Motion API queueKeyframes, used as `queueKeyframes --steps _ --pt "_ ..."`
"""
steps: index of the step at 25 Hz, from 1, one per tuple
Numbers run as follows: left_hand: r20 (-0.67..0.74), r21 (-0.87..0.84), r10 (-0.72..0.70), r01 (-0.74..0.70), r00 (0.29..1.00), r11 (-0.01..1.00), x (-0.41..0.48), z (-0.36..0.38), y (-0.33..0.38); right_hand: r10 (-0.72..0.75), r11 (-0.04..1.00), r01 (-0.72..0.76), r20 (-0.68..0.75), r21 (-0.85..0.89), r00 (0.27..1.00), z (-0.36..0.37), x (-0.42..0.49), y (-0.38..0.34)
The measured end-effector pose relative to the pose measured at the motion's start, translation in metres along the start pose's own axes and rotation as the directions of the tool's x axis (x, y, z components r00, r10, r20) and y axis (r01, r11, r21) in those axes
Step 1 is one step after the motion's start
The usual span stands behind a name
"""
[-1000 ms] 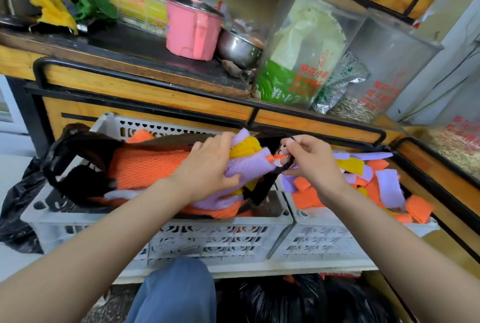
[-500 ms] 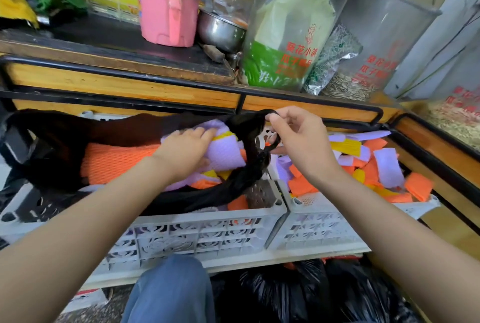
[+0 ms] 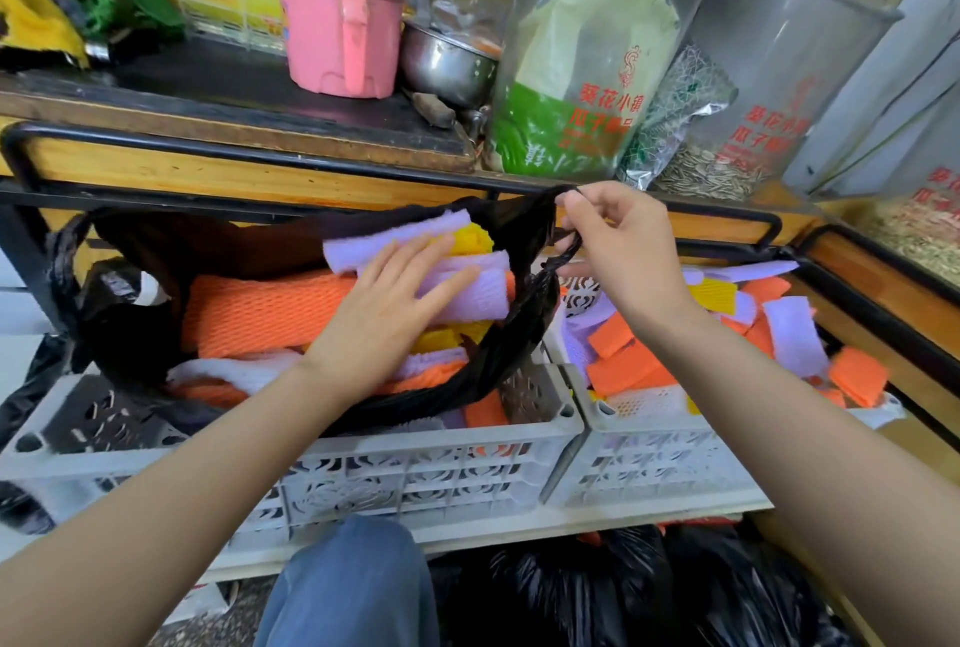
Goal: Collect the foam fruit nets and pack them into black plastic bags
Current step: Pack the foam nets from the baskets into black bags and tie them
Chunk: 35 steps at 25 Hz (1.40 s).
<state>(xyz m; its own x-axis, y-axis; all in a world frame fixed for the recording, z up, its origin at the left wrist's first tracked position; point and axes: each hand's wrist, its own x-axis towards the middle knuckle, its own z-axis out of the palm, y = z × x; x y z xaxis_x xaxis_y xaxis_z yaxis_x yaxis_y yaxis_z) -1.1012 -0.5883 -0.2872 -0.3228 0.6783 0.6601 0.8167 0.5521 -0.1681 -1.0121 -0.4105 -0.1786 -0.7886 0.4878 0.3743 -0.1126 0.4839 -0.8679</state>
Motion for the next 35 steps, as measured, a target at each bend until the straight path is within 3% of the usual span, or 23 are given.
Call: queueKeyframes --steps 3,7,9,12,19,25,28,31,33,35 --pt "0.104 0.023 0.014 -0.016 0.995 1.0 0.01 0.0 -0.006 -0.035 0.999 0.035 -0.002 0.007 0.999 -0.003 0.003 -0.005" --pt "0.34 -0.244 -0.183 0.275 0.922 0.93 0.016 0.015 -0.007 -0.049 0.997 0.052 0.038 -0.058 0.998 -0.006 0.001 0.001" --pt "0.442 -0.172 -0.178 0.278 0.879 0.945 0.018 0.019 -0.005 -0.041 0.996 0.043 0.035 -0.074 0.999 -0.007 0.002 0.007" --pt "0.488 0.031 -0.151 0.156 0.86 0.987 0.02 0.016 0.003 -0.01 0.996 0.011 0.01 -0.093 1.0 -0.009 0.008 0.015" --pt "0.145 0.009 -0.02 0.019 0.989 1.0 0.013 -0.001 0.003 0.026 0.995 -0.015 0.118 -0.099 0.993 -0.015 0.014 0.022" --pt "0.097 0.009 0.009 -0.01 0.995 1.0 0.022 -0.031 0.008 -0.176 0.945 0.263 0.38 -0.193 0.908 -0.032 -0.015 0.028" --pt "-0.035 -0.043 -0.042 0.041 0.998 0.998 0.055 -0.061 0.023 -0.266 0.87 0.364 0.305 -0.332 0.915 -0.064 -0.019 0.052" --pt "-0.207 -0.131 -0.008 -0.02 0.978 0.991 0.099 -0.075 0.057 -0.228 0.794 0.297 0.194 -0.53 0.954 -0.109 -0.013 0.099" --pt "-0.231 -0.16 0.081 -0.12 0.97 0.98 0.13 -0.059 0.088 -0.168 0.738 0.23 0.158 -0.634 0.973 -0.144 -0.005 0.135" --pt "-0.17 -0.155 0.164 -0.191 0.972 0.969 0.154 -0.02 0.117 -0.083 0.701 0.139 0.114 -0.699 0.99 -0.173 0.001 0.168"
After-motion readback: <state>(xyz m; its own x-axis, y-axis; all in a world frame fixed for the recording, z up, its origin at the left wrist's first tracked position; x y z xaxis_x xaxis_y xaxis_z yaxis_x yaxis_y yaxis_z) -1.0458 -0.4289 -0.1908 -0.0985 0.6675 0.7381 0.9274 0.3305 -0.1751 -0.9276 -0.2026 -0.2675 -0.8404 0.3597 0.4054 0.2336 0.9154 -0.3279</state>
